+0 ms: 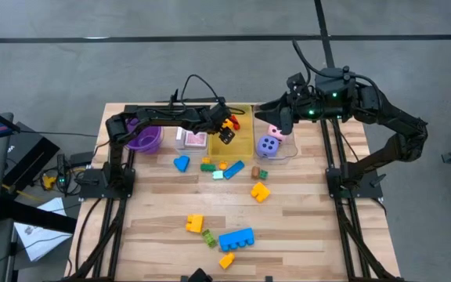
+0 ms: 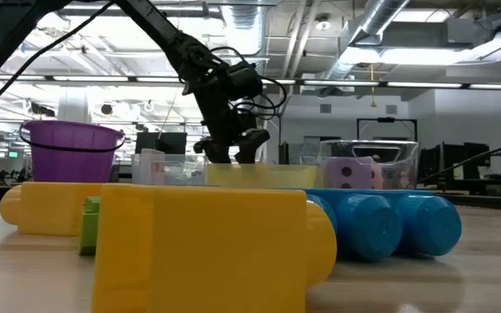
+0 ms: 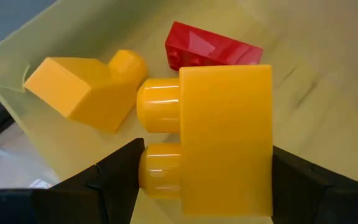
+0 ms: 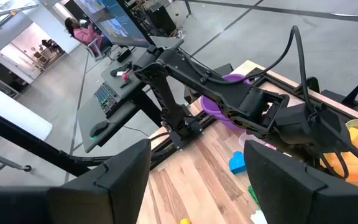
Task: Pick & Place Toys
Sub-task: Put the yellow gamepiece into the yellow bin, then put the blue gamepiece into the yellow bin
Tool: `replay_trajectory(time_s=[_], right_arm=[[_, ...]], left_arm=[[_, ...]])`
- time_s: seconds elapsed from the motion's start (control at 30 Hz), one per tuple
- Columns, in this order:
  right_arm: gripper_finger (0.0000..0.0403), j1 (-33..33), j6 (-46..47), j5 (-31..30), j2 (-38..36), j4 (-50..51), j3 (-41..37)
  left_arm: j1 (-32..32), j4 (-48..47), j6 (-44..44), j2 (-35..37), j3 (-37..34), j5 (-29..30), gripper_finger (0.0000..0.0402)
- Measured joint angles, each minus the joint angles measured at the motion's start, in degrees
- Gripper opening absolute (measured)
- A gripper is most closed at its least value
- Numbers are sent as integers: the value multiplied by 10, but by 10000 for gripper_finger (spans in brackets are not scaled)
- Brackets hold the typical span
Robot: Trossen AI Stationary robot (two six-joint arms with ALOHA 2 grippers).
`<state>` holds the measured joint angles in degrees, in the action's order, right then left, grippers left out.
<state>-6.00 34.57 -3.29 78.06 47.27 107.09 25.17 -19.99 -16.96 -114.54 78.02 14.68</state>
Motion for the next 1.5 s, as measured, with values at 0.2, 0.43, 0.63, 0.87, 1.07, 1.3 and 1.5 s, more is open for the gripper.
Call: replay_trajectory(time_s=[0.2,0.43,0.63,0.87,1.07,1.3,1.5], right_arm=[[250,0,0,0,0,0,0],[250,0,0,0,0,0,0],[250,0,0,0,0,2,0],[250,0,0,0,0,3,0],[250,0,0,0,0,3,0],[250,0,-3,0,0,3,0],[250,0,-7,0,0,2,0]], left_arm=[[0,-1,0,0,0,0,270],[0,-1,-1,0,0,6,275],[0,-1,-1,0,0,20,294],[0,-1,-1,0,0,30,315],[-1,-4,3,12,0,29,324],[-1,-2,32,101,0,0,324],[-13,-34,155,211,0,-154,316]])
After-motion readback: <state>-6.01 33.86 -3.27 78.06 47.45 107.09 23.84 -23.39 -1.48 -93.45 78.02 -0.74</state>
